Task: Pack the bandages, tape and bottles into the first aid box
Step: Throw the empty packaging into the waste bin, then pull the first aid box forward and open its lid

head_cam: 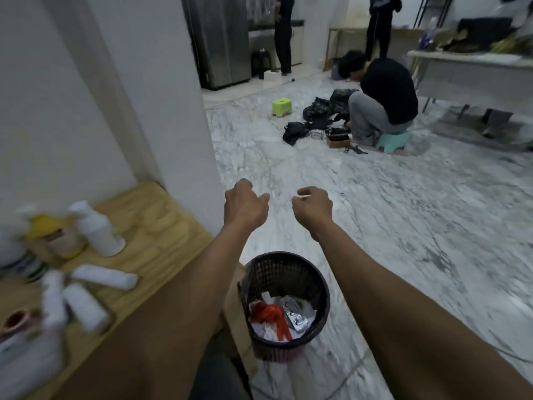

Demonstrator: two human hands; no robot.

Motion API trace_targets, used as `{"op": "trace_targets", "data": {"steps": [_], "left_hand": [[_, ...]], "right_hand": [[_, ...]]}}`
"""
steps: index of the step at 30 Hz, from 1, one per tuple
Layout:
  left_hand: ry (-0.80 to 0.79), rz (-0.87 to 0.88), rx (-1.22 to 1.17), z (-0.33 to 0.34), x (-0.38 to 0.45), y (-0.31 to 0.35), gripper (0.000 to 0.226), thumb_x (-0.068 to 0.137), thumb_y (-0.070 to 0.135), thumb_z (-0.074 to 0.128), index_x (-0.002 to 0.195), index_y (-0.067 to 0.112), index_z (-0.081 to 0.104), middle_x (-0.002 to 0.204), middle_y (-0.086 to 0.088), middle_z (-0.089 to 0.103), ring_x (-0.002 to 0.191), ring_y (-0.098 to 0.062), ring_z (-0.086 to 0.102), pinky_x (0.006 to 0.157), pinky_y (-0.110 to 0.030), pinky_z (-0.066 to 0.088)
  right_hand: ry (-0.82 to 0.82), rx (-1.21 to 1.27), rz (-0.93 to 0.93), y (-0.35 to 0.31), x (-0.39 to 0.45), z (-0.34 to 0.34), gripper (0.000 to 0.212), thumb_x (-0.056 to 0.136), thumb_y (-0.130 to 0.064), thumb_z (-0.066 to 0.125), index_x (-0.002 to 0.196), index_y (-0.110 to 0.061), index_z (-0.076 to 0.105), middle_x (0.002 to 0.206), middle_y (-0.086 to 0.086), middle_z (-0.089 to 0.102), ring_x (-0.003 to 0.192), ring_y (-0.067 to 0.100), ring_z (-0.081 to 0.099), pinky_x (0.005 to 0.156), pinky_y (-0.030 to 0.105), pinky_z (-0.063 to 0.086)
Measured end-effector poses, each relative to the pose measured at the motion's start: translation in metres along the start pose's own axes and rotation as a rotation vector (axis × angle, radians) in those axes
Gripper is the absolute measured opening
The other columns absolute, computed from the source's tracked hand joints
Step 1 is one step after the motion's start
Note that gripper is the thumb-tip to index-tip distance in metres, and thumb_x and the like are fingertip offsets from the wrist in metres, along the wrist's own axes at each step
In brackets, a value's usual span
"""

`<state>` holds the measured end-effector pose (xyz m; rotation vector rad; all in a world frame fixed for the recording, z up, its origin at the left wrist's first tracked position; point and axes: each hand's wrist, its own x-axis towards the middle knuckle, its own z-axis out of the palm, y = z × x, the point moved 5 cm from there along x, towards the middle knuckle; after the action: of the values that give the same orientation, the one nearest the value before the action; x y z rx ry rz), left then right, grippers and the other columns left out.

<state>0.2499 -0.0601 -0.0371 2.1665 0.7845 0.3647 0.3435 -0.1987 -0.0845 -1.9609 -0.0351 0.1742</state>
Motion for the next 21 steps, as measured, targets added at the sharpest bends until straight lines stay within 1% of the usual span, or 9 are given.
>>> {"op": "trace_targets", "data": {"steps": [2, 3, 6, 9, 11, 13, 15, 17, 21], "left_hand": [[0.079, 0.036, -0.015, -0.039, -0.012, 0.000, 0.055, 0.090, 0.036, 0.063, 0.136, 0.010, 0.050, 0.133, -0.015, 0.056, 0.122, -0.031, 0.054, 0.097, -0.040, 0.049], [0.118, 0.054, -0.004, -0.058, -0.019, -0.001, 0.054, 0.088, 0.036, 0.064, 0.134, 0.010, 0.052, 0.131, -0.014, 0.058, 0.120, -0.031, 0.056, 0.097, -0.039, 0.049], [0.226, 0.084, 0.029, -0.113, -0.043, -0.010, 0.048, 0.088, 0.035, 0.065, 0.129, 0.012, 0.056, 0.127, -0.010, 0.062, 0.120, -0.028, 0.057, 0.098, -0.038, 0.048], [0.304, 0.080, 0.017, -0.161, -0.071, -0.027, 0.044, 0.087, 0.033, 0.065, 0.126, 0.013, 0.058, 0.127, -0.010, 0.062, 0.120, -0.029, 0.055, 0.099, -0.043, 0.049], [0.349, 0.092, 0.032, -0.190, -0.091, -0.041, 0.043, 0.088, 0.033, 0.064, 0.125, 0.012, 0.060, 0.125, -0.011, 0.063, 0.120, -0.032, 0.055, 0.099, -0.043, 0.048], [0.401, 0.088, 0.019, -0.219, -0.114, -0.055, 0.044, 0.088, 0.035, 0.065, 0.124, 0.012, 0.060, 0.121, -0.011, 0.066, 0.117, -0.032, 0.058, 0.098, -0.043, 0.049], [0.464, 0.061, -0.016, -0.246, -0.138, -0.071, 0.043, 0.086, 0.038, 0.067, 0.121, 0.014, 0.062, 0.113, -0.009, 0.070, 0.110, -0.028, 0.063, 0.095, -0.042, 0.052], [0.521, 0.038, -0.061, -0.272, -0.162, -0.087, 0.040, 0.083, 0.041, 0.069, 0.115, 0.017, 0.065, 0.103, -0.006, 0.072, 0.102, -0.025, 0.066, 0.091, -0.043, 0.054], [0.594, -0.006, -0.101, -0.319, -0.208, -0.118, 0.038, 0.083, 0.037, 0.072, 0.113, 0.014, 0.067, 0.099, -0.005, 0.073, 0.092, -0.020, 0.069, 0.087, -0.042, 0.057]], "right_hand": [[-0.029, 0.024, -0.054, -0.031, -0.020, 0.006, 0.032, 0.091, -0.017, 0.059, 0.123, -0.013, 0.063, 0.118, 0.014, 0.066, 0.083, 0.023, 0.066, 0.059, 0.027, 0.051], [-0.049, 0.037, -0.078, -0.046, -0.032, 0.012, 0.031, 0.090, -0.017, 0.059, 0.121, -0.013, 0.065, 0.115, 0.014, 0.066, 0.082, 0.023, 0.067, 0.060, 0.030, 0.055], [-0.127, 0.091, -0.140, -0.084, -0.074, 0.029, 0.029, 0.084, -0.016, 0.058, 0.111, -0.017, 0.067, 0.111, 0.015, 0.068, 0.085, 0.025, 0.071, 0.068, 0.037, 0.062], [-0.210, 0.125, -0.218, -0.115, -0.116, 0.049, 0.028, 0.080, -0.015, 0.056, 0.105, -0.020, 0.068, 0.104, 0.013, 0.071, 0.089, 0.024, 0.072, 0.076, 0.040, 0.063], [-0.269, 0.151, -0.266, -0.133, -0.145, 0.063, 0.024, 0.081, -0.015, 0.059, 0.101, -0.020, 0.068, 0.097, 0.010, 0.073, 0.087, 0.024, 0.073, 0.077, 0.041, 0.063], [-0.336, 0.175, -0.309, -0.147, -0.174, 0.077, 0.024, 0.081, -0.016, 0.061, 0.103, -0.019, 0.070, 0.089, 0.007, 0.073, 0.083, 0.024, 0.074, 0.076, 0.043, 0.063], [-0.420, 0.205, -0.347, -0.159, -0.203, 0.092, 0.024, 0.083, -0.015, 0.064, 0.107, -0.015, 0.070, 0.082, 0.005, 0.072, 0.079, 0.025, 0.075, 0.069, 0.041, 0.063], [-0.516, 0.227, -0.378, -0.171, -0.231, 0.106, 0.023, 0.085, -0.014, 0.068, 0.108, -0.012, 0.070, 0.085, 0.008, 0.072, 0.074, 0.021, 0.074, 0.060, 0.033, 0.059], [-0.703, 0.211, -0.417, -0.193, -0.283, 0.137, 0.018, 0.086, -0.012, 0.070, 0.104, -0.011, 0.070, 0.093, 0.013, 0.073, 0.072, 0.017, 0.072, 0.059, 0.031, 0.057]]}}
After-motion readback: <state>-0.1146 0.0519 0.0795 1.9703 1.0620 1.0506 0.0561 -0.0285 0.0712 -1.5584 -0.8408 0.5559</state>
